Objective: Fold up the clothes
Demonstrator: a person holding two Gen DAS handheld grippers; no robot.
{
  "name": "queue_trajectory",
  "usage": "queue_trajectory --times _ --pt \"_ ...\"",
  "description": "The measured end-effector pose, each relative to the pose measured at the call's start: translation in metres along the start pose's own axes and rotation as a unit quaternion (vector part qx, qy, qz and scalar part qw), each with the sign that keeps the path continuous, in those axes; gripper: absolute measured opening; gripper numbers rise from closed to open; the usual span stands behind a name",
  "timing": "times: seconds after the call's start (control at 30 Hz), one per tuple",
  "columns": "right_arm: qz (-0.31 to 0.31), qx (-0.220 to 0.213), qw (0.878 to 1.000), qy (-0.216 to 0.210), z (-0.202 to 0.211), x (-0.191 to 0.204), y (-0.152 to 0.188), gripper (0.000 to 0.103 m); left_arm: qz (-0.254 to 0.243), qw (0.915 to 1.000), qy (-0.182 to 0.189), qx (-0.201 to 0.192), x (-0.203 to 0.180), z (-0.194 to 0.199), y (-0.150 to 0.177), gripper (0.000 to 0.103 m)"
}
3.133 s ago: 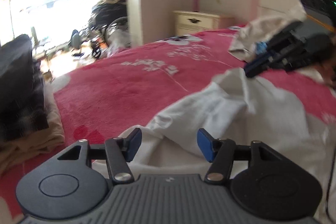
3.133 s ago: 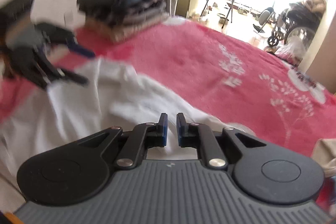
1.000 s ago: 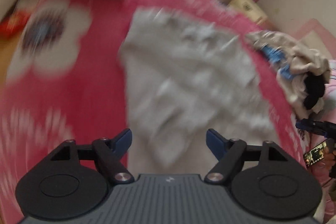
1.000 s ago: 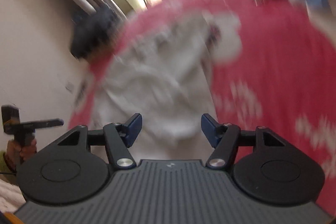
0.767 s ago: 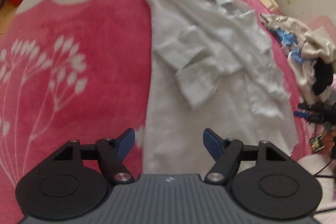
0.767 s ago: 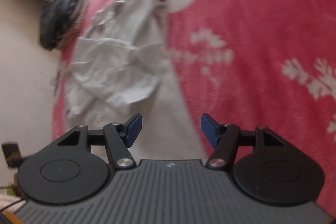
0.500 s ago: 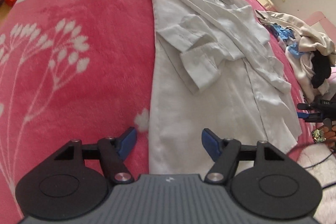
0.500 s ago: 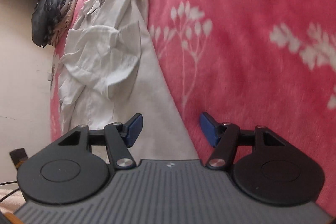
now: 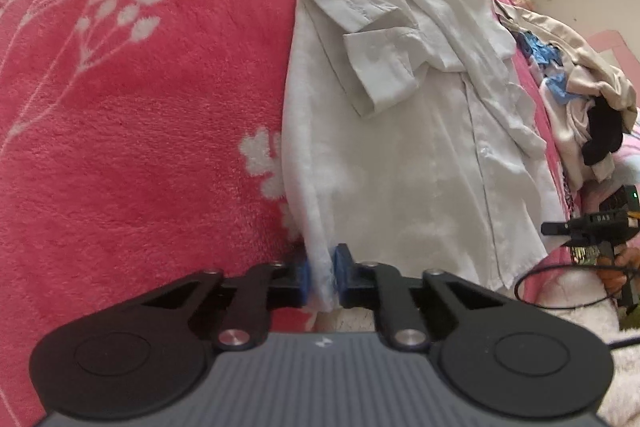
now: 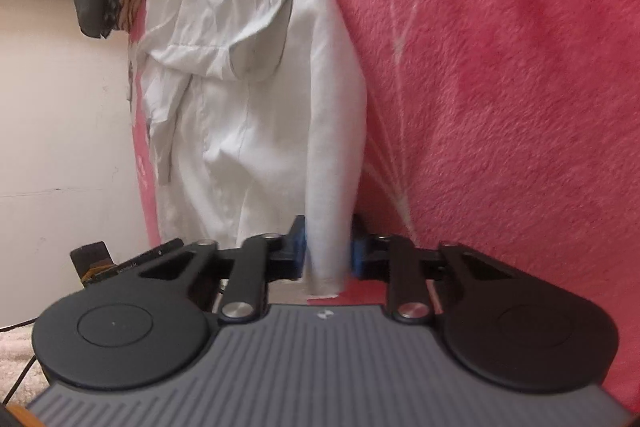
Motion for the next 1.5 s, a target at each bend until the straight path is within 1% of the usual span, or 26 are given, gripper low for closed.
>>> queue_trajectory --times 0.03,0.13,0.2,0.27,0.33,0.37,0.43,0.53,0.63,0.77,0.93,1.13,1.23,1.3,1.4,1.5 --pt "0.002 0.002 1.0 0.001 -0.001 0.002 0.001 0.013 0.0 1.0 -0.001 -0.001 -0.001 -0.001 0.0 0.004" --pt "0.02 0.0 1.0 0.002 -0.002 0.008 0.003 0.006 -0.013 0.9999 0.001 -0.007 -0.007 0.0 0.001 0.002" --pt "0.03 -0.008 1.0 0.0 0.0 0.013 0.004 0.003 -0.018 0.9996 0.018 -0.011 -0.014 0.005 0.001 0.002" --pt "0.037 -0.018 0.999 -0.005 0.004 0.018 0.005 0.003 -0.02 0.999 0.036 -0.019 -0.019 0.013 0.0 0.002" --pt "0.037 -0.035 0.999 -0.019 0.012 0.022 0.006 0.002 -0.01 0.9978 0.056 -0.032 -0.023 0.022 -0.005 0.002" --pt "0.036 -0.049 0.998 -0.024 0.018 0.026 0.006 0.002 -0.005 0.997 0.067 -0.04 -0.025 0.027 -0.008 0.002" --pt "0.034 -0.072 0.996 -0.041 0.028 0.031 0.005 0.002 0.004 0.9955 0.076 -0.056 -0.029 0.035 -0.017 0.002" --pt "0.034 -0.107 0.992 -0.062 0.044 0.041 -0.001 0.002 0.028 0.9911 0.098 -0.086 -0.031 0.047 -0.034 0.002" --pt "0.045 -0.134 0.987 -0.071 0.056 0.052 -0.013 0.002 0.035 0.9863 0.111 -0.117 -0.038 0.059 -0.053 0.002" --pt "0.06 -0.156 0.982 -0.087 0.065 0.066 -0.034 0.002 0.048 0.9777 0.133 -0.155 -0.046 0.071 -0.08 0.002" --pt "0.082 -0.178 0.975 -0.102 0.07 0.09 -0.062 0.002 0.045 0.9662 0.154 -0.202 -0.057 0.082 -0.121 0.002" --pt "0.108 -0.196 0.969 -0.107 0.075 0.118 -0.105 0.002 0.044 0.9538 0.166 -0.247 -0.065 0.08 -0.18 0.002" --pt "0.12 -0.202 0.966 -0.105 0.077 0.129 -0.135 0.002 0.045 0.9473 0.171 -0.267 -0.065 0.073 -0.218 0.002" --pt "0.126 -0.208 0.964 -0.103 0.078 0.134 -0.162 0.002 0.044 0.9438 0.171 -0.28 -0.065 0.065 -0.246 0.002" --pt "0.128 -0.216 0.963 -0.098 0.071 0.143 -0.212 0.002 0.046 0.9411 0.162 -0.293 -0.06 0.046 -0.291 0.002" --pt "0.12 -0.224 0.963 -0.093 0.053 0.146 -0.268 0.002 0.06 0.9428 0.147 -0.293 -0.045 0.017 -0.337 0.003"
Point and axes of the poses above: each gripper's, at about its wrist camera, not at the fingertips, and z roughly against the way its jaws point, x to its left, y to its underside, the point moved 7 cm from there along -z, roughly the way its jaws point, and after that the axes turned 1 degree about -x, right-handed, at the moved point
